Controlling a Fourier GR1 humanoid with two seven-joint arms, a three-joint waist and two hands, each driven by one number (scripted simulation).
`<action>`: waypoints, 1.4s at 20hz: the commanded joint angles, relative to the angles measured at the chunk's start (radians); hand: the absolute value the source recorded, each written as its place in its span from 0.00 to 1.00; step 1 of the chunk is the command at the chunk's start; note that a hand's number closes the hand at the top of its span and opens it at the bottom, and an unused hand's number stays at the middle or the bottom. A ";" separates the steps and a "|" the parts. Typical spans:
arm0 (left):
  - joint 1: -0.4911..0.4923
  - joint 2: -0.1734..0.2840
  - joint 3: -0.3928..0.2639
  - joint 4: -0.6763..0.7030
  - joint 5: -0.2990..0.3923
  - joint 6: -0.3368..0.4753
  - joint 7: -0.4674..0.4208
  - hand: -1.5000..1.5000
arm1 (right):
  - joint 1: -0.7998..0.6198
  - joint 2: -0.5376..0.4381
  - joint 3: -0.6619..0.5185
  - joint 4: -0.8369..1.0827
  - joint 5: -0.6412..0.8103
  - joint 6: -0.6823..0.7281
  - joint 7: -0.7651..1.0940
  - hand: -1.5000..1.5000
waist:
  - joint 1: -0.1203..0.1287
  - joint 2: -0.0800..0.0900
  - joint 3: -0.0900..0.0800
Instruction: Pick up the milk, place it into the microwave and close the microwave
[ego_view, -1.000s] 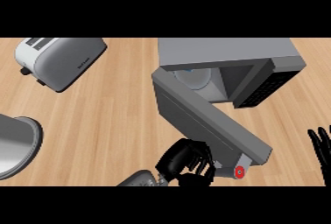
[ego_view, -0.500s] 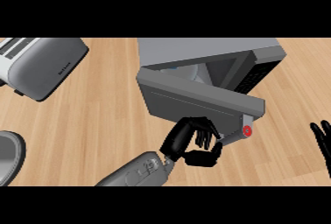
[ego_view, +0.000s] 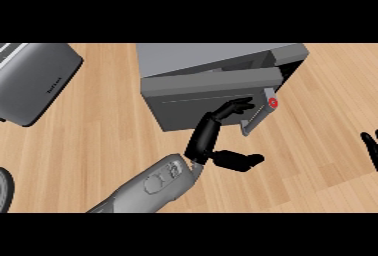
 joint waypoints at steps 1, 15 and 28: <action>-0.057 -0.002 0.034 0.033 0.068 0.031 -0.034 0.00 | -0.025 -0.022 -0.009 -0.012 -0.034 0.011 0.018 0.00 | -0.032 0.011 0.000; -0.182 -0.002 0.037 0.140 0.179 0.060 -0.116 0.00 | -0.113 -0.071 -0.002 -0.009 -0.153 0.046 0.077 0.00 | -0.083 0.031 0.005; -0.187 -0.001 0.016 0.185 0.259 0.085 -0.208 0.00 | -0.159 -0.129 -0.018 -0.001 -0.211 0.045 0.136 0.00 | -0.122 0.040 0.004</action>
